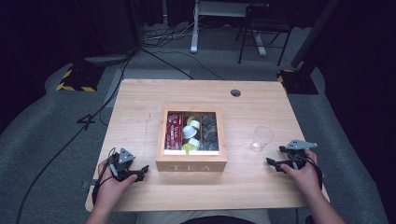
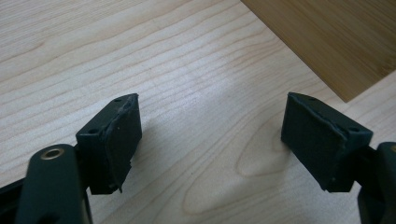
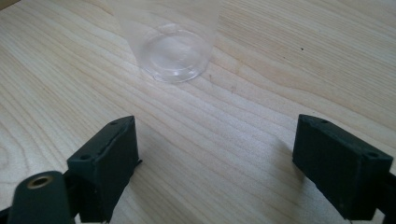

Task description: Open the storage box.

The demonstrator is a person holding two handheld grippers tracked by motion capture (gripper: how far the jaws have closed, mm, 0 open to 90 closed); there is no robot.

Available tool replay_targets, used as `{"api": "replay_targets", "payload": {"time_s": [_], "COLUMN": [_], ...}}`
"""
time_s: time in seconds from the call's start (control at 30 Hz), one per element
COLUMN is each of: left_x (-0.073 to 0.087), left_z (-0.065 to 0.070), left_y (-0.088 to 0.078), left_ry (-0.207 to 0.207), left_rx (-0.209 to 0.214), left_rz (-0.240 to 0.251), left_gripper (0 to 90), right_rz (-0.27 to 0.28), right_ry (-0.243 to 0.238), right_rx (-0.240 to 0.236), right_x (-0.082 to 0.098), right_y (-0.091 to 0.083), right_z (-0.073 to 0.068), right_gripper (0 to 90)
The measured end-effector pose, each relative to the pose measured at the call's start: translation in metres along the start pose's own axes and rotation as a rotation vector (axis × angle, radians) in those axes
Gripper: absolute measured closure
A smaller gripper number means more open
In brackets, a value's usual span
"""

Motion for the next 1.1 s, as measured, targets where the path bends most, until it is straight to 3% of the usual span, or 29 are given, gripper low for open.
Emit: {"api": "replay_targets", "payload": {"time_s": [0.17,0.27,0.4,0.67,0.73,0.77,0.87,1.1], "left_x": [0.001,-0.001,-0.003,-0.01,-0.013,-0.015,-0.019,-0.029], "left_z": [0.001,0.002,0.005,0.009,0.012,0.016,0.02,0.043], "left_y": [-0.005,-0.011,-0.023,-0.042,-0.045,-0.047,-0.052,-0.059], "left_ry": [0.019,0.018,-0.006,0.002,0.035,0.061,0.051,0.115], "left_rx": [-0.004,0.028,0.119,0.14,0.15,0.175,0.185,0.228], "left_rz": [0.002,0.021,0.049,0.112,0.146,0.169,0.186,0.203], "left_gripper": [25.6,27.5,28.9,30.0,25.0,24.1,24.2,24.9], "right_rz": [0.0,0.0,0.0,0.001,0.001,0.001,0.001,0.001], "right_ry": [0.0,0.0,0.0,0.001,0.001,0.001,0.001,0.004], "right_rx": [0.0,0.0,0.0,0.0,0.0,0.0,0.0,0.002], "right_x": [0.0,0.0,0.0,0.0,0.0,0.0,0.0,0.0], "right_y": [0.0,0.0,0.0,0.0,0.0,0.0,0.0,0.0], "right_z": [0.0,0.0,0.0,0.0,0.0,0.0,0.0,0.0], "right_gripper": [14.1,14.1,14.2,14.2,14.2,14.2,14.2,14.3]}}
Point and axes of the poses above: each handheld gripper's, and its own axes: y roughly forward along the jaws, x roughly out of its underside, z roughly to its right, the point moved 3 cm from there along y, roughly forward along the jaws, and after that the axes turned 15 degrees about -z, right-handed, at the moved point
